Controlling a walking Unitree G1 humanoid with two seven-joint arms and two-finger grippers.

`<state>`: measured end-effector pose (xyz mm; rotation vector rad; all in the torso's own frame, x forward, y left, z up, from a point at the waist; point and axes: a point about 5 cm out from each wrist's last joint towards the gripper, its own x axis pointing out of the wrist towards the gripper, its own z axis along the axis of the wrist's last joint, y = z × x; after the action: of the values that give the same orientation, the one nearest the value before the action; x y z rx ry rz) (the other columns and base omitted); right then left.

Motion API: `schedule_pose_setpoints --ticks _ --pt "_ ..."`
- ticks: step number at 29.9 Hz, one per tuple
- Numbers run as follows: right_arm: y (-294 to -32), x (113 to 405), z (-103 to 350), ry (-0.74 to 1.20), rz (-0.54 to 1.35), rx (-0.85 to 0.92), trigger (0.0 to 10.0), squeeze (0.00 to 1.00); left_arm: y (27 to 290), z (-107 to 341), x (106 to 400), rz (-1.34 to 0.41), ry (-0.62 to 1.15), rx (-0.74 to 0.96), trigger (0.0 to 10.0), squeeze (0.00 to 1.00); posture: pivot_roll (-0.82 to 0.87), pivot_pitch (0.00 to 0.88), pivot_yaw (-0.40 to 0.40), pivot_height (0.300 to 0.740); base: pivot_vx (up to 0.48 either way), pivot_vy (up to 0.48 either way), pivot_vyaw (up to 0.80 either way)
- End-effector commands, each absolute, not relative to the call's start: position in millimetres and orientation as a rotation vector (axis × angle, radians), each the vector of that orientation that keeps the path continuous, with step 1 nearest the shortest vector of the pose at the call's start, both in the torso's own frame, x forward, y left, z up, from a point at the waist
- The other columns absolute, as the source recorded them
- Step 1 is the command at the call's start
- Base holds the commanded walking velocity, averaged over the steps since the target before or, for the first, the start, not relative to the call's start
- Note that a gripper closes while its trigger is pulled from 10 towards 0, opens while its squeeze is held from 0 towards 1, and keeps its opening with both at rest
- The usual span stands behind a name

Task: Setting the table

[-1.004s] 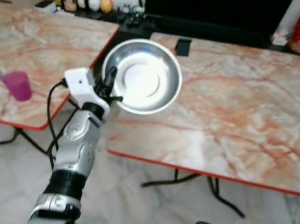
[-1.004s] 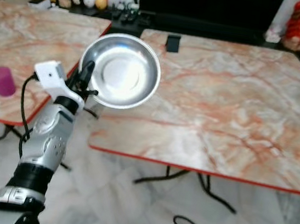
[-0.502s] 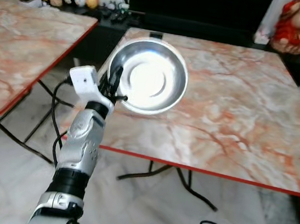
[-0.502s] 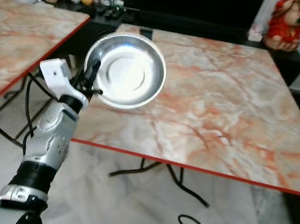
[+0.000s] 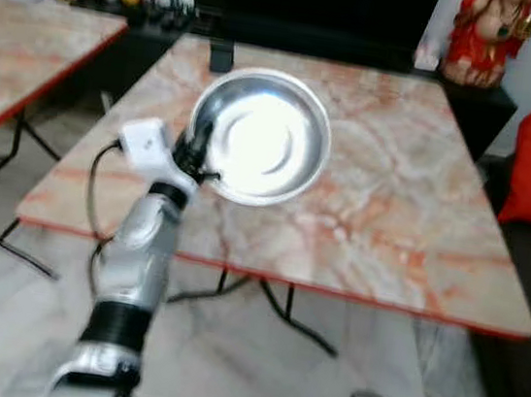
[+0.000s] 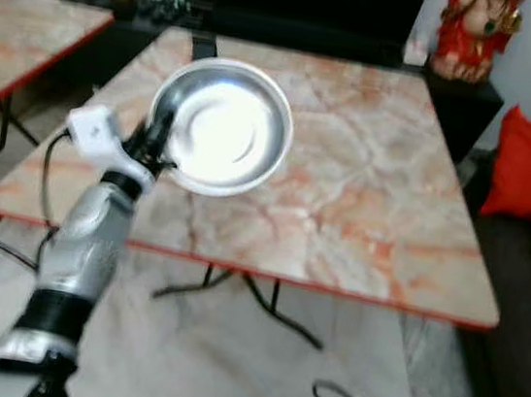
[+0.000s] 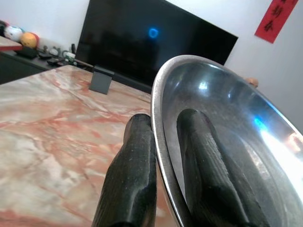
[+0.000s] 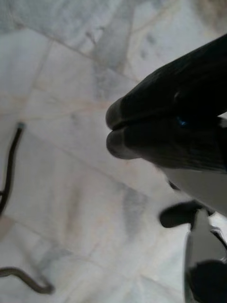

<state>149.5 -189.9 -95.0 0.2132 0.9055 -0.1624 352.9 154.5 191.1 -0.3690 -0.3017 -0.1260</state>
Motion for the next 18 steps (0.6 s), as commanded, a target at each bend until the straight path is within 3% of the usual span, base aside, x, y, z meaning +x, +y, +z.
schedule_pose_setpoints --ticks 1,5,12,18 --pt "-198.2 146.6 -95.0 0.910 -0.185 0.206 10.0 0.00 142.7 195.2 354.1 -0.168 -0.297 -0.363 10.0 0.00 0.01 0.000 -0.008 0.736 0.000 0.000 0.00" --pt "-197.7 145.1 -95.6 0.911 -0.188 0.208 10.0 0.00 152.0 191.2 354.0 -0.149 -0.283 -0.302 10.0 0.00 0.00 0.000 -0.005 0.736 0.000 0.000 0.00" --pt "-194.5 142.2 -96.9 0.913 -0.194 0.213 10.0 0.00 191.1 193.7 353.8 -0.118 -0.277 -0.191 10.0 0.00 0.00 0.000 -0.004 0.736 0.000 0.000 0.00" --pt "-191.6 142.8 -96.8 0.905 -0.194 0.216 10.0 0.00 210.0 193.8 353.6 -0.078 -0.260 -0.229 10.0 0.00 0.01 0.000 -0.007 0.736 0.000 0.000 0.00"
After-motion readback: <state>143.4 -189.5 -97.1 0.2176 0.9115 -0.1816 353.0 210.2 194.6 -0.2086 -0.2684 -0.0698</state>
